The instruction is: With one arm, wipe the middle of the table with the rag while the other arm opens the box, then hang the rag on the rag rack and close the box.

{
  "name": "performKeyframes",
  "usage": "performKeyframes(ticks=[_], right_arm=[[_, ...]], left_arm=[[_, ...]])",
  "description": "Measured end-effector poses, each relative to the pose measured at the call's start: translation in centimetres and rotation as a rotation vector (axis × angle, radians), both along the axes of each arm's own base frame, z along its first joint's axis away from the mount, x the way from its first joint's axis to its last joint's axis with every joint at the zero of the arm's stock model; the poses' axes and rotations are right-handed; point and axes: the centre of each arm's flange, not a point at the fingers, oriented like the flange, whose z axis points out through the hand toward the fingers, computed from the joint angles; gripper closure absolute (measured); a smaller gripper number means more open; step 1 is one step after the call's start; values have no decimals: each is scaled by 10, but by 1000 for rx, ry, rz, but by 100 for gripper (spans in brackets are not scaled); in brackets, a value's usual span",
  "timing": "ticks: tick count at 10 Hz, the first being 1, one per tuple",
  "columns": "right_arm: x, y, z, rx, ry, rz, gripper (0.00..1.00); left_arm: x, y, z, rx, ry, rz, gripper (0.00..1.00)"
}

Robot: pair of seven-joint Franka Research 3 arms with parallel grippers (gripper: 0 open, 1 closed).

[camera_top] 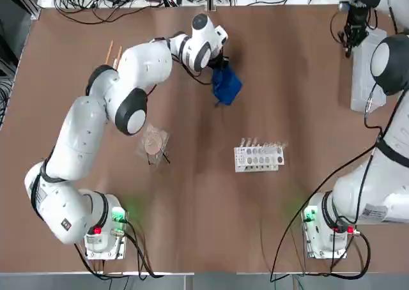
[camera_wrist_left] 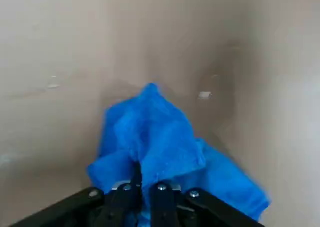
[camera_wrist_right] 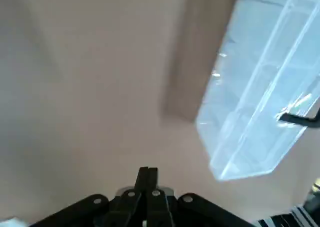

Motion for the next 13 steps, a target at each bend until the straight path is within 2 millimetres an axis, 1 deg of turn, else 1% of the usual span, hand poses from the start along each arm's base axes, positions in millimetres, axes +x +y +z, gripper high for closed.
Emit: performKeyframes(ticks=[1,2,3,4,5,6,7,8,9,10,11,12,13], right_arm=[[3,-16,-26,-31,-5,7,99],[7,-32,-43,-48,-43,9,99],[10,-49,-53,-57,-88,2,99],[10,-63,-57,-68,-110,-2,99],[9,-70,-56,-92,-110,11,99],[9,-74,-55,-129,-98,41,99],[9,-76,-57,-154,-85,63,99],[8,-76,-60,-162,-77,72,99],[7,-76,-64,-163,-69,74,99],[7,-76,-67,-163,-65,77,99],[7,-76,-69,-164,-61,78,99],[7,-76,-69,-167,-59,81,99],[6,-78,-69,-170,-57,81,99]], left_arm=[[18,24,1,25,58,23,91],[35,51,5,57,108,39,91],[54,80,5,72,130,70,91],[73,109,7,78,130,106,92],[92,142,9,90,119,146,92],[111,175,12,98,109,181,92],[122,197,13,100,105,200,92],[122,196,12,95,98,193,92],[113,175,8,82,81,166,92],[95,140,2,77,60,121,92],[76,104,1,88,31,70,92],[54,69,2,90,2,33,92],[35,35,6,45,-35,16,92]])
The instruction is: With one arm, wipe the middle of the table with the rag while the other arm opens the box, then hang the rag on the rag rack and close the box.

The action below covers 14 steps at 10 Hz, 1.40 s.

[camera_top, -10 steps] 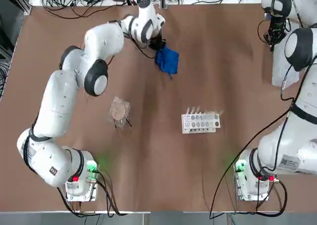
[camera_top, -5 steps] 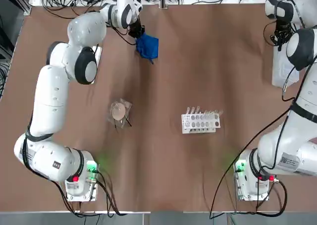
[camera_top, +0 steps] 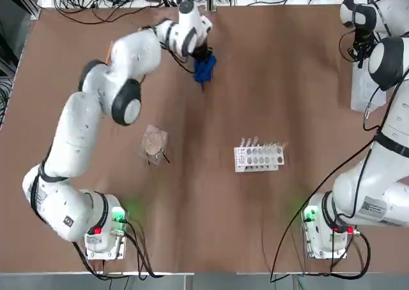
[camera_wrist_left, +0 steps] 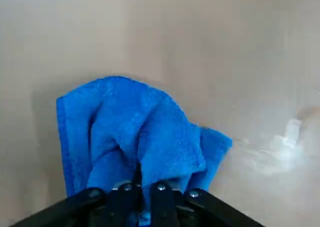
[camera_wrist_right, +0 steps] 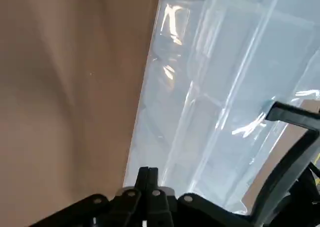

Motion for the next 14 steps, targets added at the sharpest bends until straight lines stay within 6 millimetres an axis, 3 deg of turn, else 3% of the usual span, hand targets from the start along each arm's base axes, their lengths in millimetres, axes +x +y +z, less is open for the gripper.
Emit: performKeyframes(ticks=[3,5,6,8,10,12,14], right_arm=[[-3,-7,10,6,25,-3,99],[-7,-26,47,-9,29,3,99],[-12,-44,65,-28,32,18,99],[-35,-103,77,-27,37,34,99],[-67,-184,70,-1,-31,71,99],[-79,-209,43,50,-102,82,99],[-69,-199,41,117,-150,82,96]], left_arm=[[-34,-62,0,-178,-120,-27,92],[-46,-81,5,-204,-134,-41,92],[-46,-81,5,-201,-131,-40,92],[-30,-55,-9,-119,-49,-16,92],[4,-4,-5,-36,57,32,92],[30,53,5,59,134,68,92],[41,111,35,152,115,69,92]])
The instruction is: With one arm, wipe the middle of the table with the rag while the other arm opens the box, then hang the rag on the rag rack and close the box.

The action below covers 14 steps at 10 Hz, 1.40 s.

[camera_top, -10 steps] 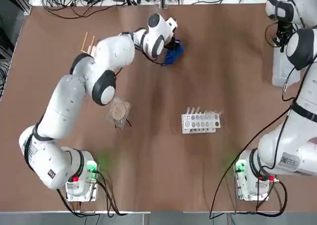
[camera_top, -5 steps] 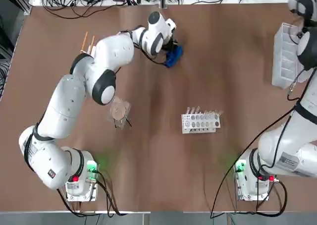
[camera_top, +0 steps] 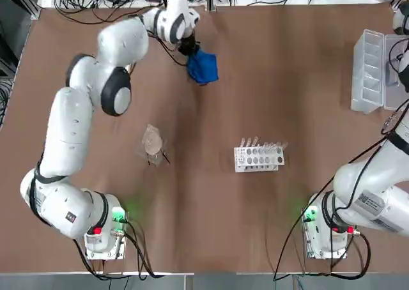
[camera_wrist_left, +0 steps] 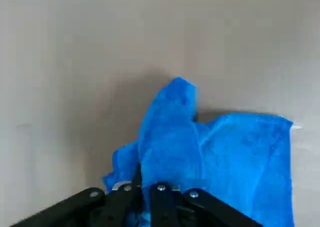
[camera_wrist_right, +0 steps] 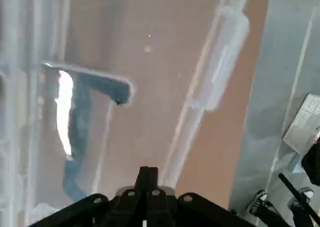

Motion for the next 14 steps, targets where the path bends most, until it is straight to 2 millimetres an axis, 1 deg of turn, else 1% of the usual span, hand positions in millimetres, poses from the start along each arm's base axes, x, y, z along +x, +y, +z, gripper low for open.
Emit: performKeyframes(ticks=[1,2,3,4,5,6,7,8,9,10,11,12,13,14], right_arm=[[16,21,18,81,-22,-16,96],[32,45,65,129,-48,-19,87],[44,74,123,139,-84,9,72],[54,109,172,135,-132,50,58],[60,141,204,138,-179,52,42],[64,168,222,188,-227,12,26],[66,191,231,273,-257,-27,12],[66,209,242,333,-271,-42,2],[66,231,255,348,-281,-60,2],[65,254,266,348,-287,-69,2],[60,277,275,350,-293,-57,2],[50,299,283,349,-313,-46,2],[35,316,287,348,-339,-45,1],[16,323,285,349,-351,-48,1]], left_arm=[[-4,27,35,35,-19,1,92],[-11,62,78,53,-27,29,92],[-20,104,118,78,-6,69,92],[-29,145,151,106,31,108,92],[-36,182,176,126,66,150,92],[-40,215,192,142,96,160,92],[-43,247,203,149,122,143,92],[-43,275,208,151,140,128,92],[-42,300,207,157,148,117,92],[-40,321,202,180,155,97,92],[-39,345,196,200,165,74,92],[-36,369,190,208,170,58,92],[-32,389,180,222,168,50,92],[-27,401,164,237,165,46,92]])
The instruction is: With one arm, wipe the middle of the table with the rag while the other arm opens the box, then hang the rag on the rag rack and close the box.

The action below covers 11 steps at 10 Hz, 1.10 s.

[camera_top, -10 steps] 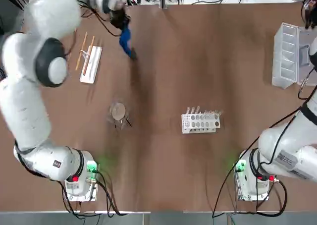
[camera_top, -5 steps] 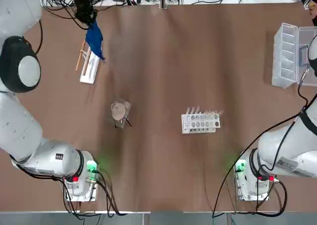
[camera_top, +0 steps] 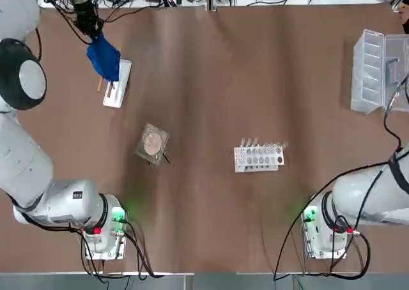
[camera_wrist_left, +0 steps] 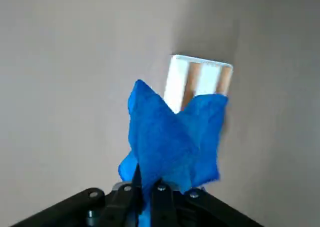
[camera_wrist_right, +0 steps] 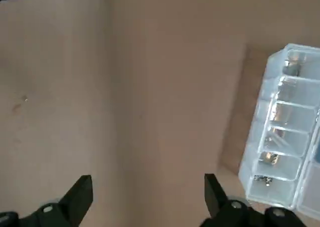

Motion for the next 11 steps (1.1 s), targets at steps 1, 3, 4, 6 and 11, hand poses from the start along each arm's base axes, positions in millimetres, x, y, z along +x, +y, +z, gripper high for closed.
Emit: performKeyframes(ticks=[1,3,4,6,11], right_arm=[[-15,-4,-4,2,3,-14,1],[-34,-57,-12,1,16,-106,4],[-49,-100,-17,3,24,-154,12],[-85,-180,-27,11,36,-186,38],[-165,-358,-128,179,-39,-85,99]], left_arm=[[7,3,-20,1,2,-2,92],[23,-2,-49,-5,9,4,92],[30,-14,-56,-6,8,10,92],[37,-27,-58,-6,-5,14,92],[25,-56,-61,14,66,47,92]])
